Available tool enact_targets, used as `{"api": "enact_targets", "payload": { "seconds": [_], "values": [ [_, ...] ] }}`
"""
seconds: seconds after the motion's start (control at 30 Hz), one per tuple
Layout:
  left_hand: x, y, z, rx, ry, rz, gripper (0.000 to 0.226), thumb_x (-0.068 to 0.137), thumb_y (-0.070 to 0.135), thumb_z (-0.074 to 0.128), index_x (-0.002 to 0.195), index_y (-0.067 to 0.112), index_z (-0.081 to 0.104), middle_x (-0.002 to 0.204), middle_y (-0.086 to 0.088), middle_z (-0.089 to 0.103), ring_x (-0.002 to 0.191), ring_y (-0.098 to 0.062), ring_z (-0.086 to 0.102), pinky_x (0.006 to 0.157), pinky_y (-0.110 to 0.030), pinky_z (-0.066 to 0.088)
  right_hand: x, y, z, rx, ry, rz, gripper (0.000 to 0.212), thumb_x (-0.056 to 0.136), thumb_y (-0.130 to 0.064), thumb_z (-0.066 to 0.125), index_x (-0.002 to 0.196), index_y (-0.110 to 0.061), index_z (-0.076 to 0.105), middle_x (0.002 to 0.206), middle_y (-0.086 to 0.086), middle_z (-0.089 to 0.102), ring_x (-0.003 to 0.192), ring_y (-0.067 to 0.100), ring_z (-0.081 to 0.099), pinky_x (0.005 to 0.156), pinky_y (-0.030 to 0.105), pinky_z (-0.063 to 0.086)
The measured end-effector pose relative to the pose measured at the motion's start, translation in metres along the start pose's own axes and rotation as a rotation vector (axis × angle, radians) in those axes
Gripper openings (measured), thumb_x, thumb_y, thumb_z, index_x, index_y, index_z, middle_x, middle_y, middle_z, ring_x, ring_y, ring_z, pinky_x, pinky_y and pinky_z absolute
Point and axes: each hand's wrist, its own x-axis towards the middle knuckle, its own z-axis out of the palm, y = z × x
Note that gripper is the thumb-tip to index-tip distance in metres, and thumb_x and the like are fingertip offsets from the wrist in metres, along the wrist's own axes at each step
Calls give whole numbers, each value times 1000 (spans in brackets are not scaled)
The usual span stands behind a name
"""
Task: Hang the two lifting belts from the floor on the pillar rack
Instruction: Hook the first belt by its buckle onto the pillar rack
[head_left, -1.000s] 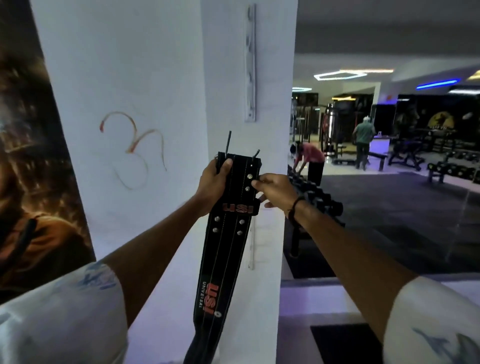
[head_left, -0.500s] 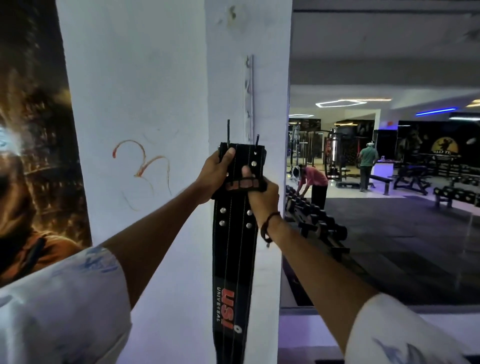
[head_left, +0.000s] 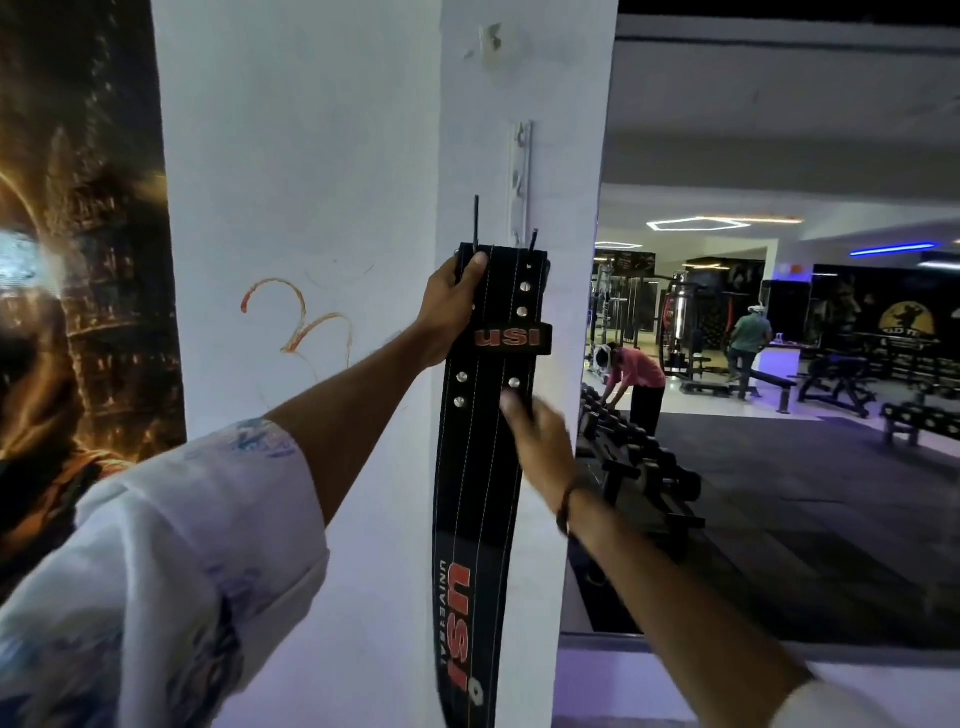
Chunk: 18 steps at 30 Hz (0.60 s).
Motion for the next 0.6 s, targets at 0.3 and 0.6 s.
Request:
{"api": "enact_targets", "payload": {
  "seconds": [0.3,0.6],
  "values": [
    [-1,-19,1,7,-99,-50,37,106,38,44,126,12,62,115,-6,72,100,-15,69,87,-26,56,67,-43,-21,27,201,-65,35,92,-45,62,70,-18,62,61,-9,55,58,9,50,54,22,38],
    [22,14,-1,24,-86,54,33,106,33,45,125,10,60,102,2,69,86,-4,68,70,-14,56,78,-58,-4,141,196,-70,35,92,-51,58,79,-18,64,70,-3,62,61,12,56,47,14,44]
  ]
}}
